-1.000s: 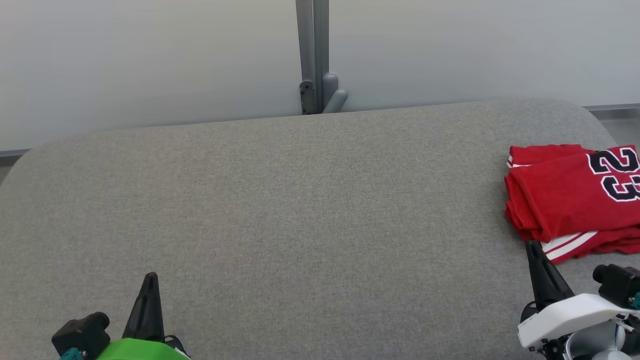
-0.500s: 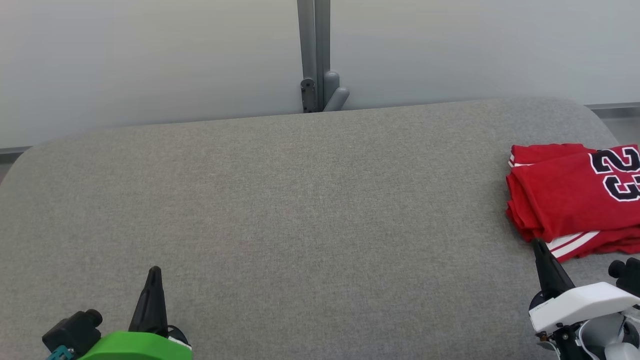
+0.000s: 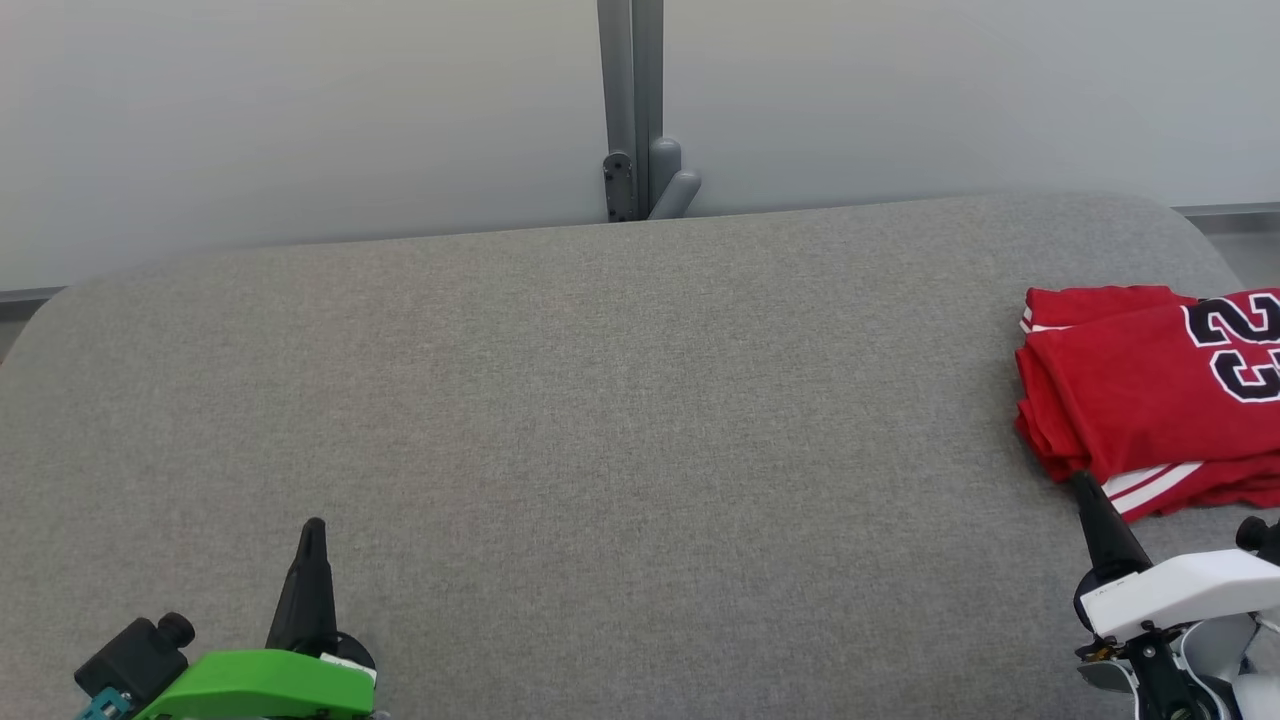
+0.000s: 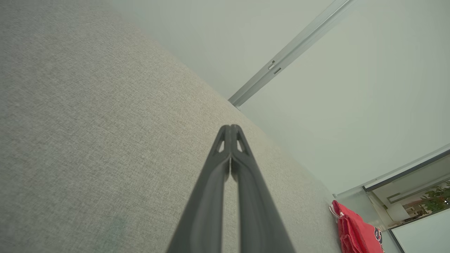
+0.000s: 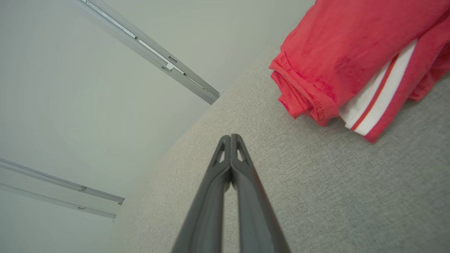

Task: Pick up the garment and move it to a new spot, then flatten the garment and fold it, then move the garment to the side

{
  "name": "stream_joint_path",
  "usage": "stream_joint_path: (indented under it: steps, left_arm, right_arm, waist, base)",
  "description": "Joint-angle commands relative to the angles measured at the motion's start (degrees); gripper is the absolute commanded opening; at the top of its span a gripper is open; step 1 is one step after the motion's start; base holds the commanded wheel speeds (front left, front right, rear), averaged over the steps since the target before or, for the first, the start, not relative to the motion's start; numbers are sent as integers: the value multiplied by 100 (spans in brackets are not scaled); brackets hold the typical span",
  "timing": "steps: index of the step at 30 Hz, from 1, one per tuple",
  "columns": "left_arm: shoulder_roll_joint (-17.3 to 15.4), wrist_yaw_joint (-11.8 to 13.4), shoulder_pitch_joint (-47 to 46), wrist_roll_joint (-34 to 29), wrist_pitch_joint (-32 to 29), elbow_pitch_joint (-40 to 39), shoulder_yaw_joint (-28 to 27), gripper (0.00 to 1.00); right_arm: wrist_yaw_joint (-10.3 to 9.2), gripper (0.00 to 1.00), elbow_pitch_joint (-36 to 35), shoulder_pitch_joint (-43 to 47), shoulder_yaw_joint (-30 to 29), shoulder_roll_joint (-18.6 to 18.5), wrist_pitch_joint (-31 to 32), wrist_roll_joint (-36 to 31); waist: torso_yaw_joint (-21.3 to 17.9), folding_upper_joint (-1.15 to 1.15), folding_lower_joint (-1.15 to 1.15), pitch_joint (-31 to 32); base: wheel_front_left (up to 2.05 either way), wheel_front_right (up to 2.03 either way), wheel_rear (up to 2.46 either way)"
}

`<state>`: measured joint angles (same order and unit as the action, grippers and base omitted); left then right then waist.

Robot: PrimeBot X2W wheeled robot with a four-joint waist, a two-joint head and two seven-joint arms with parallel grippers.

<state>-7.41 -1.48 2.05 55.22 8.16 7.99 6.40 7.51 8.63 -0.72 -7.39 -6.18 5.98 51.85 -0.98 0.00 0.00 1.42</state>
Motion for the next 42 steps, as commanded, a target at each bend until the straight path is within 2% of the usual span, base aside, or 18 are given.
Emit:
stream_joint_path:
  steps: [1, 42]
  left_arm:
    - [1, -41, -162, 189, -2, -31, -32, 0]
    - [276, -389, -439, 2368, -58, 170, -84, 0]
  right_arm:
    - [0, 0, -19, -167, -59, -25, 40, 162]
    - [0, 0, 581, -638, -620, 112, 814, 2452]
  waist:
    - [2, 0, 0, -2]
    - [52, 0, 0, -92]
  base:
    - [0, 0, 0]
    - [0, 0, 0]
